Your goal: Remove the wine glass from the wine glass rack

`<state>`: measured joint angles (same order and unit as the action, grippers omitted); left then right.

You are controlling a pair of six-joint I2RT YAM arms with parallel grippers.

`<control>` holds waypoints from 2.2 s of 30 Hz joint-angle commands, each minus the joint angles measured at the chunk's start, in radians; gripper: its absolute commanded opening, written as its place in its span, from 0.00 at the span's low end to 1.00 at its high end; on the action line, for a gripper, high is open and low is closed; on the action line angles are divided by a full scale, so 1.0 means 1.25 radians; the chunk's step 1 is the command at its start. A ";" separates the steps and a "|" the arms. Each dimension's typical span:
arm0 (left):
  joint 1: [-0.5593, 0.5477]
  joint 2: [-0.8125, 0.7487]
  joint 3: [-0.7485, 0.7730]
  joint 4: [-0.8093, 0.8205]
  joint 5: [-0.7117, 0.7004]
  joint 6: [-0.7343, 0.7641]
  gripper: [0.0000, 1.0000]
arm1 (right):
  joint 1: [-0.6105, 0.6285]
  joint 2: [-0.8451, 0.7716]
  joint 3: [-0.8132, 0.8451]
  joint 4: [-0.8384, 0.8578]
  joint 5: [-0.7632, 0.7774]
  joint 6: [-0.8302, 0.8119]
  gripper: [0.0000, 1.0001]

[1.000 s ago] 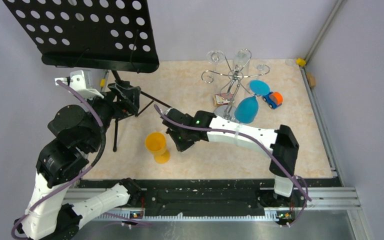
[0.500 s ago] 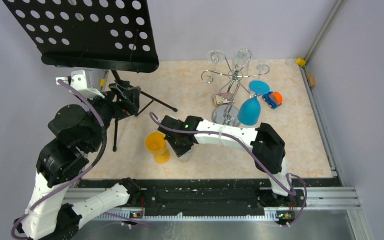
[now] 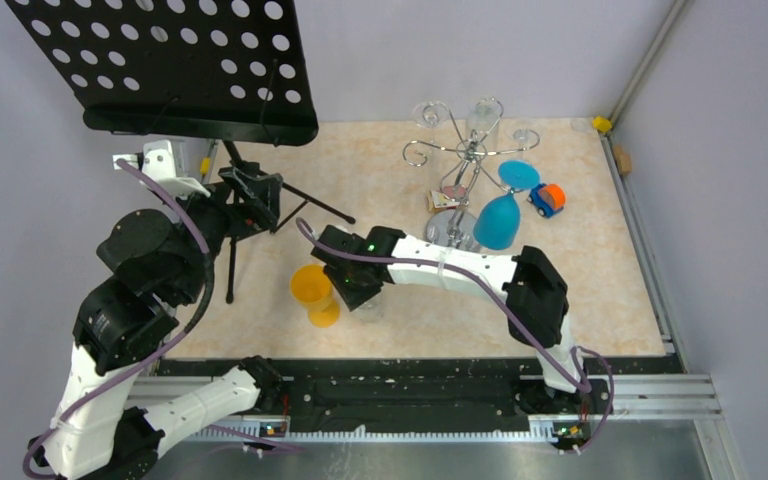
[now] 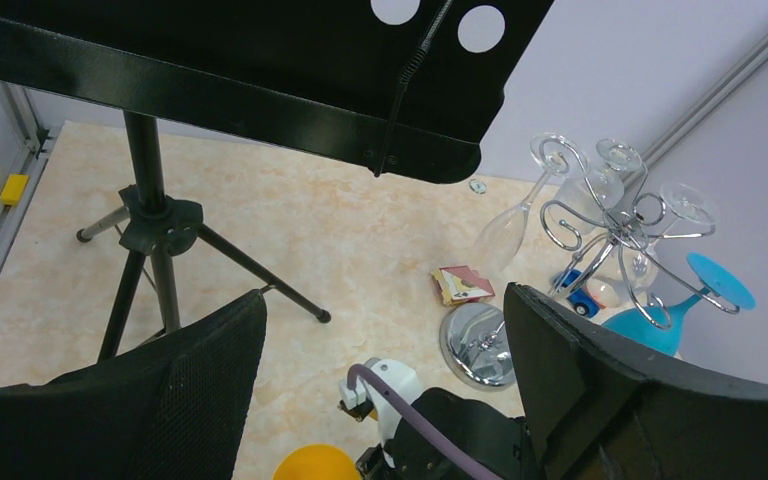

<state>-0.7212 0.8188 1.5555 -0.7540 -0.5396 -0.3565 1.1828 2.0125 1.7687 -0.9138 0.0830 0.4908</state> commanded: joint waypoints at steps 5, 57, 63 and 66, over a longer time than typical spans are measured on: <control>0.003 0.009 0.013 0.038 0.018 -0.008 0.91 | 0.006 -0.074 0.099 -0.040 0.006 -0.030 0.33; 0.002 0.184 -0.071 0.242 0.464 -0.099 0.92 | -0.780 -0.812 -0.268 0.106 -0.090 0.146 0.72; 0.002 0.182 -0.073 0.238 0.455 -0.104 0.92 | -0.796 -0.860 -0.354 0.226 -0.130 0.223 0.72; 0.002 0.178 -0.078 0.236 0.458 -0.107 0.92 | -0.798 -0.853 -0.363 0.237 -0.136 0.250 0.71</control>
<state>-0.7204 1.0599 1.4288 -0.4820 0.0353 -0.4778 0.1982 0.9489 1.3273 -0.7376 -0.0341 0.7261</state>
